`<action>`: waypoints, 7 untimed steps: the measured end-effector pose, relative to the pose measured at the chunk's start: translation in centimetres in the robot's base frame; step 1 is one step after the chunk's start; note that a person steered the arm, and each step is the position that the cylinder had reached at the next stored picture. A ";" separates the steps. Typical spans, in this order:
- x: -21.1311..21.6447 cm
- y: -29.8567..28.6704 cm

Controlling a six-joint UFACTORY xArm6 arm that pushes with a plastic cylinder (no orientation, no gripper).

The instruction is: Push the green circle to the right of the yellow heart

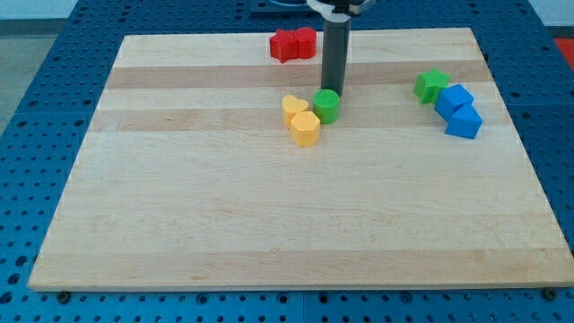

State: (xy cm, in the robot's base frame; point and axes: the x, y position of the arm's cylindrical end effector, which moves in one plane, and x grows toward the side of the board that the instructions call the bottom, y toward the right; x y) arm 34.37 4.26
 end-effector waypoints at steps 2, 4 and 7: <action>-2.5 1.6; -8.8 5.7; -15.1 2.8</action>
